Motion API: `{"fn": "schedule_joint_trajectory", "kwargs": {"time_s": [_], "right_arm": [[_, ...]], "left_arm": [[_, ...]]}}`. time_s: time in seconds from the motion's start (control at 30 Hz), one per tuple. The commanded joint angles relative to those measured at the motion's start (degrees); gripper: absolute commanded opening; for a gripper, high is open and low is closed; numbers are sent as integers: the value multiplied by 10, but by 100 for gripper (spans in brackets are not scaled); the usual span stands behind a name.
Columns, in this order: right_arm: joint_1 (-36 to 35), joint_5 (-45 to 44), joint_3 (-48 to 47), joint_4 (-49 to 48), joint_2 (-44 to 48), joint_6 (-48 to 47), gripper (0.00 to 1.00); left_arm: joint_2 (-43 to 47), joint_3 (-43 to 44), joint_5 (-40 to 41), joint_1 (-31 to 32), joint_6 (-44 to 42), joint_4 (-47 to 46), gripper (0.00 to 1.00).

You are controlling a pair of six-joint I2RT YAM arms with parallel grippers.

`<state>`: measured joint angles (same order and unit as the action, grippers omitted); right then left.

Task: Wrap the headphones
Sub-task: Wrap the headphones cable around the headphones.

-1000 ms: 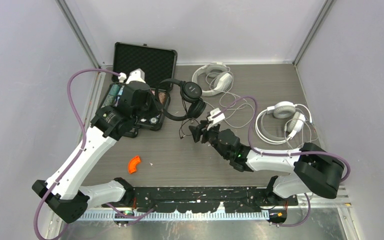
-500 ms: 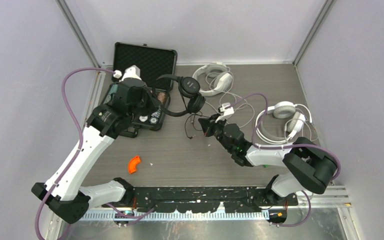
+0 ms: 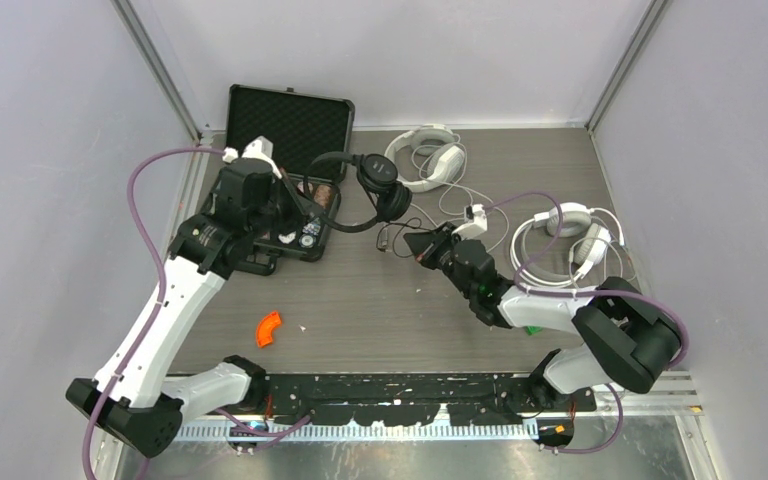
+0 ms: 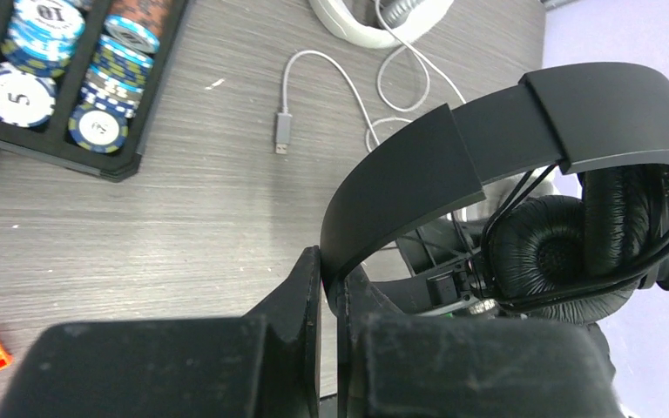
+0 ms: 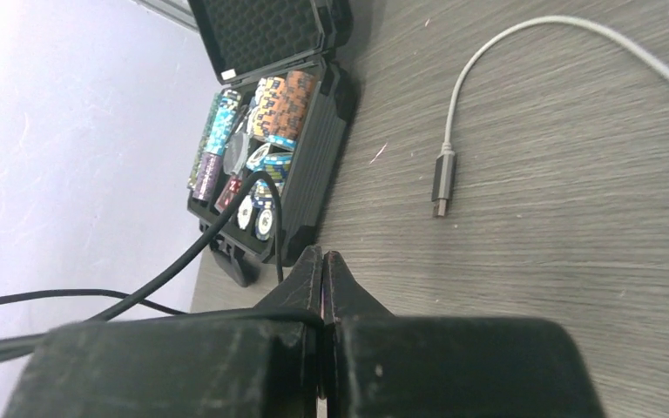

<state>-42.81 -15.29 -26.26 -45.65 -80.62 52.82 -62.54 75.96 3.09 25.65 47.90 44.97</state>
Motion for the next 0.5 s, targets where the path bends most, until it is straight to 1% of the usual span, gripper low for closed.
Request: {"fn": "schedule_joint_trajectory", "kwargs": {"time_s": [0.0,0.07,0.1,0.23,0.33,0.4,0.47], "right_arm": [[19,8,-20,75,-8,55,0],[20,38,-28,56,-9,19,1],[20,51,-29,47,-8,1,5],[20,73,-35,52,13,-67,25],[20,66,-37,92,50,-115,36],[20,64,-38,129,78,-137,41],[20,70,-41,172,112,-151,44]], "left_arm": [[45,3,-91,-11,28,-129,0],[43,-1,-104,-11,28,-129,0],[43,-4,-107,-11,27,-130,0],[40,-11,-103,-12,18,-123,0],[35,-6,-99,-12,11,-112,0],[31,-2,-84,-12,3,-104,0],[26,3,-73,-12,-5,-94,0]]}}
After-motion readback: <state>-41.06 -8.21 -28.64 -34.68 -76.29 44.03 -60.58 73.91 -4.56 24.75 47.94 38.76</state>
